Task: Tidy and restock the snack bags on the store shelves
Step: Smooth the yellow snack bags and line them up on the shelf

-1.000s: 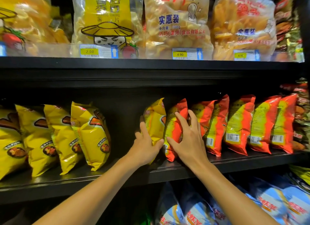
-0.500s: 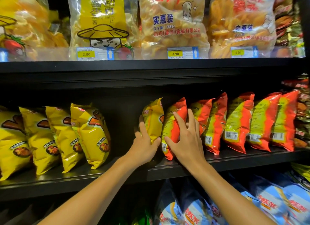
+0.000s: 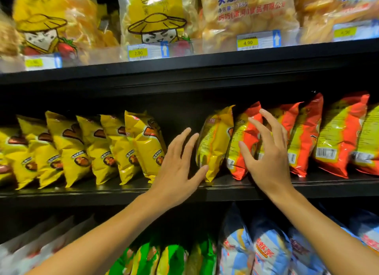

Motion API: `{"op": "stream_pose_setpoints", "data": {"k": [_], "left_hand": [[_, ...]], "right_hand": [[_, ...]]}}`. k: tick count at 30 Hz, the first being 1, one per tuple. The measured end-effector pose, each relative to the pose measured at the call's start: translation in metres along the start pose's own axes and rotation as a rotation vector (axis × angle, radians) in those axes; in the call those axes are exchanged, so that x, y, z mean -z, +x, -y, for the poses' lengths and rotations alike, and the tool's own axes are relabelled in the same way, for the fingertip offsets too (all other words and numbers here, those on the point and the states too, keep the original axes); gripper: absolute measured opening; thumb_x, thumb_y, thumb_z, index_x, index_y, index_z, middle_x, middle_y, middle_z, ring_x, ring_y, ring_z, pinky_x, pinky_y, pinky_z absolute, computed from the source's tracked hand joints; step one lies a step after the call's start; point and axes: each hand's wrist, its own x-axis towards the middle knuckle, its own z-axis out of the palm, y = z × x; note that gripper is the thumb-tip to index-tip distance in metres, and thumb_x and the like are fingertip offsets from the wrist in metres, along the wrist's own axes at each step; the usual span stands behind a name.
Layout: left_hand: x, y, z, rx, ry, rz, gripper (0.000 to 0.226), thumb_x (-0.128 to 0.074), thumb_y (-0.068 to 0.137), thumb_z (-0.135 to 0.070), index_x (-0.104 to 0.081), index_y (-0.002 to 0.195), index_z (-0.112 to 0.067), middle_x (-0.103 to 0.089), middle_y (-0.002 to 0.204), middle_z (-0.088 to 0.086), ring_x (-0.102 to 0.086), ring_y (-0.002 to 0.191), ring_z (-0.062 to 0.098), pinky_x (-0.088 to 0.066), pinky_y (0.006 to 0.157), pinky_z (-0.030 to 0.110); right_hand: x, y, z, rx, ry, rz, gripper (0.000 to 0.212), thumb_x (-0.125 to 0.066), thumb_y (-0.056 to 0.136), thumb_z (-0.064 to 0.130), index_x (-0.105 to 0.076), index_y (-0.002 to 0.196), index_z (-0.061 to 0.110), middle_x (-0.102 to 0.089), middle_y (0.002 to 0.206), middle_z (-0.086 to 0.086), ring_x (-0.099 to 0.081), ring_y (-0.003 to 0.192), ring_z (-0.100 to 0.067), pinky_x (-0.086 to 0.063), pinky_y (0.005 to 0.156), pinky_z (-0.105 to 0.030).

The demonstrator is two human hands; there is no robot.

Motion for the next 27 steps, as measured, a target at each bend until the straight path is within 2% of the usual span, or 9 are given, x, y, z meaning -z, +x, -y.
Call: {"op": "stream_pose_setpoints", "data": {"k": [4,8,10,12,14,16,19,22,27], "left_hand": [[0.044,-0.045,0.067,-0.094,0.195,-0.037,0.062,-0.036,0.104,-0.055,-0.03,0.159,-0.029,-0.01,0.171,-0.008,-0.007,0.158,0.015,-0.024,0.126,0.044],[0.074,-0.08,0.139,-0.107,0.384,-0.024,0.059,-0.031,0.107,-0.049,-0.04,0.157,-0.019,-0.022,0.17,0.001,-0.014,0.158,0.021,-0.03,0.122,0.051],[0.078,-0.092,0.161,-0.12,0.442,-0.031,0.058,-0.027,0.108,-0.046,-0.041,0.156,-0.016,-0.025,0.169,0.003,-0.014,0.159,0.02,-0.028,0.123,0.047],[0.077,-0.098,0.172,-0.104,0.457,-0.027,0.059,-0.02,0.109,-0.049,-0.039,0.157,-0.019,-0.023,0.17,0.002,-0.012,0.159,0.019,-0.028,0.123,0.046],[0.074,-0.102,0.176,-0.097,0.451,-0.033,0.059,-0.018,0.109,-0.051,-0.038,0.156,-0.021,-0.023,0.169,0.0,-0.012,0.159,0.018,-0.032,0.122,0.045],[0.07,-0.104,0.177,-0.083,0.416,-0.051,0.058,-0.021,0.109,-0.052,-0.042,0.155,-0.023,-0.026,0.168,-0.001,-0.016,0.158,0.016,-0.036,0.119,0.039],[0.069,-0.106,0.179,-0.068,0.355,-0.062,0.057,-0.025,0.108,-0.053,-0.05,0.15,-0.025,-0.032,0.166,-0.003,-0.027,0.155,0.014,-0.043,0.113,0.032],[0.069,-0.107,0.179,-0.068,0.318,-0.067,0.058,-0.024,0.108,-0.054,-0.059,0.144,-0.026,-0.039,0.162,-0.004,-0.042,0.147,0.014,-0.051,0.101,0.029],[0.072,-0.107,0.178,-0.063,0.283,-0.088,0.054,-0.03,0.106,-0.053,-0.064,0.139,-0.028,-0.045,0.159,-0.007,-0.055,0.136,0.011,-0.057,0.082,0.026]], "right_hand": [[0.002,-0.005,0.032,0.12,0.029,-0.003,0.049,-0.073,0.094,0.009,-0.058,0.14,0.008,-0.049,0.151,-0.009,-0.045,0.14,-0.027,-0.026,0.119,-0.024],[-0.031,-0.014,0.094,0.263,0.132,0.201,0.052,-0.07,0.094,0.011,-0.055,0.143,0.011,-0.055,0.145,-0.002,-0.051,0.137,-0.018,-0.04,0.117,-0.032],[-0.06,-0.019,0.127,0.138,0.176,0.354,0.062,-0.072,0.095,0.018,-0.045,0.151,0.02,-0.048,0.15,0.006,-0.046,0.141,-0.012,-0.041,0.117,-0.035],[-0.092,-0.022,0.155,-0.032,0.129,0.46,0.079,-0.072,0.095,0.032,-0.028,0.16,0.028,-0.033,0.161,0.01,-0.033,0.148,-0.008,-0.034,0.121,-0.03],[-0.124,-0.025,0.172,-0.199,0.09,0.512,0.095,-0.073,0.093,0.041,-0.01,0.163,0.032,-0.016,0.169,0.009,-0.02,0.154,-0.011,-0.028,0.121,-0.033],[-0.15,-0.026,0.18,-0.328,0.066,0.53,0.106,-0.075,0.091,0.045,0.001,0.163,0.032,-0.009,0.171,0.005,-0.017,0.157,-0.02,-0.03,0.123,-0.042],[-0.176,-0.029,0.18,-0.44,0.008,0.561,0.107,-0.076,0.089,0.048,0.0,0.162,0.03,-0.024,0.166,-0.002,-0.037,0.148,-0.027,-0.041,0.115,-0.051],[-0.183,-0.031,0.176,-0.431,-0.087,0.508,0.089,-0.073,0.09,0.05,-0.014,0.156,0.038,-0.052,0.147,0.002,-0.056,0.13,-0.028,-0.049,0.105,-0.055],[-0.153,-0.026,0.179,-0.415,-0.042,0.372,0.087,-0.071,0.091,0.051,-0.017,0.158,0.039,-0.055,0.145,0.006,-0.057,0.129,-0.021,-0.054,0.102,-0.049]]}}
